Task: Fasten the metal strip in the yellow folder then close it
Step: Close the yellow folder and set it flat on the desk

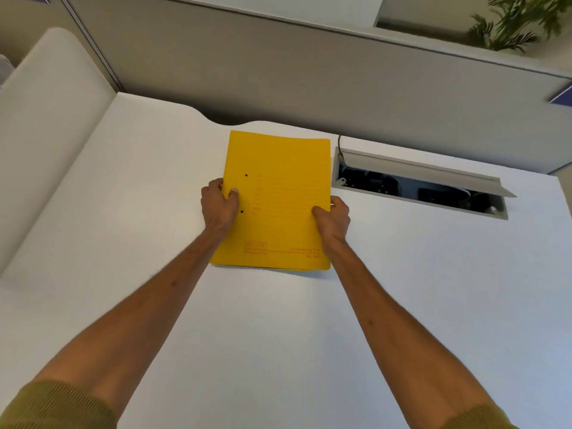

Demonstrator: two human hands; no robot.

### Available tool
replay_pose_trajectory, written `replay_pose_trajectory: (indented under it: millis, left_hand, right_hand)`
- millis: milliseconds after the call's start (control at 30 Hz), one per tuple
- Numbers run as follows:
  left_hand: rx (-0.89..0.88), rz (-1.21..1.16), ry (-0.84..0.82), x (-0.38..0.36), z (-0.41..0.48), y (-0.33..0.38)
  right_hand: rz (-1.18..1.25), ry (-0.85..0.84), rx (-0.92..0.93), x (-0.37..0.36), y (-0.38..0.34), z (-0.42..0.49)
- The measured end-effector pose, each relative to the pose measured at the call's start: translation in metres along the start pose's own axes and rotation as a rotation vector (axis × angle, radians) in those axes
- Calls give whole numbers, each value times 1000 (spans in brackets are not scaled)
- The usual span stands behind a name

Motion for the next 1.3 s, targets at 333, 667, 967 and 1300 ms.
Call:
replay_pose_trajectory:
  millis: [333, 667, 967, 1300]
  left_hand:
    - [-71, 202, -17, -13, 58, 11]
    - [-107, 266, -32, -25, 64, 19]
    - [-143, 373, -45, -25, 57, 19]
    - [-502, 690, -181, -66, -7, 10]
  right_hand:
    - [-73, 111, -12, -23, -5, 41]
    - [-113, 160, 1, -17, -9, 56]
    - [-213, 184, 43, -17, -10, 47]
    - [-837, 70, 501, -52, -18, 6]
Point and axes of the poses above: each hand's wrist, its own z-axis towards the middle knuckle, its own x-axis out of the back of the hand, y = z × x, the point moved 10 cm from there along z, towards the middle knuckle, and after that the axes turned 3 degrees about -y, right-handed, at the moved point
